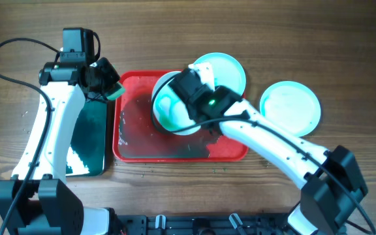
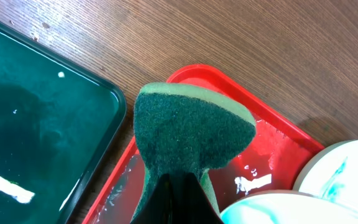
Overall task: Clean dirty plates on tray and stack at the side
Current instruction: 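Lift the plate with the right gripper and stack it on the cleaned plate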
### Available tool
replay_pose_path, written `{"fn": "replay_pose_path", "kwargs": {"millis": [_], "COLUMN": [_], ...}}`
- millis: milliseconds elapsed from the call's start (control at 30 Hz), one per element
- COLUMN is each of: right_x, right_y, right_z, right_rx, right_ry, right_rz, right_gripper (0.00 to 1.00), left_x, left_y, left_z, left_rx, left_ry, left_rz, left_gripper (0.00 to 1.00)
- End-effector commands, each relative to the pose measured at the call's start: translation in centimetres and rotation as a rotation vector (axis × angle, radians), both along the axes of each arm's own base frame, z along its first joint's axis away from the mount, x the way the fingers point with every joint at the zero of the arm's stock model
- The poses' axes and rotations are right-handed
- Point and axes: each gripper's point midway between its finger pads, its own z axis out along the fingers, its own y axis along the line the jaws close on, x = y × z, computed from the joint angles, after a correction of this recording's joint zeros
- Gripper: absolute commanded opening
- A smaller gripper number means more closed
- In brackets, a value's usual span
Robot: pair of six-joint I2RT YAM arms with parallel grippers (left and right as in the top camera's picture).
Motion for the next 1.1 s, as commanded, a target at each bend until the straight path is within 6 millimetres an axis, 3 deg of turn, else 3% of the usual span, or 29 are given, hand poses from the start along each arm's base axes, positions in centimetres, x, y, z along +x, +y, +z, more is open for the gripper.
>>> {"fn": "replay_pose_path", "kwargs": {"millis": [0, 267, 433, 600, 733, 833, 867, 967, 1000, 1067], "right_x": [0.4, -3.1, -4.4, -4.5, -5.0, -4.9, -4.8, -3.0, -2.3, -0.2], "right_y": [-1.6, 0.4, 1.3, 1.7, 3.5, 3.6, 3.4, 1.1, -0.3, -5.5], "right_z": [4.5, 11.0, 13.1, 12.4, 7.0, 4.7, 4.7, 7.4, 8.6, 11.4], "right_rx": [-0.193, -0.491, -0.582, -0.553, -0.369, -0.257, -0.191, 0.033, 0.105, 0.268], "right_ry": [-0.228, -0.584, -0.684, -0.655, -0.380, -0.229, -0.186, -0.139, -0.134, -0.132], "right_rz": [-0.039, 0.009, 0.038, 0.056, 0.175, 0.194, 0.188, 0.118, 0.081, -0.042], "right_gripper": [0.04, 0.04, 0.04, 0.04, 0.04, 0.04, 0.04, 0.04, 0.04, 0.04], "left_x": [0.0, 0.0, -0.1, -0.3, -0.5, -0.5, -0.5, -0.5, -0.5, -0.5], "left_y": [-0.1, -0.1, -0.1, -0.1, -0.1, -0.1, -0.1, -0.1, -0.1, -0.1], "left_z": [-0.5, -0.5, -0.5, -0.6, -0.7, -0.7, -0.7, -0.7, -0.7, -0.7], "left_rx": [0.000, 0.000, 0.000, 0.000, 0.000, 0.000, 0.000, 0.000, 0.000, 0.000], "left_ry": [0.013, 0.014, 0.017, 0.026, 0.034, 0.034, 0.034, 0.034, 0.034, 0.034], "left_rz": [-0.019, -0.019, -0.019, -0.019, -0.019, -0.019, -0.019, -0.019, -0.019, -0.019], "left_gripper": [0.04, 0.04, 0.04, 0.04, 0.04, 0.04, 0.04, 0.04, 0.04, 0.04]}}
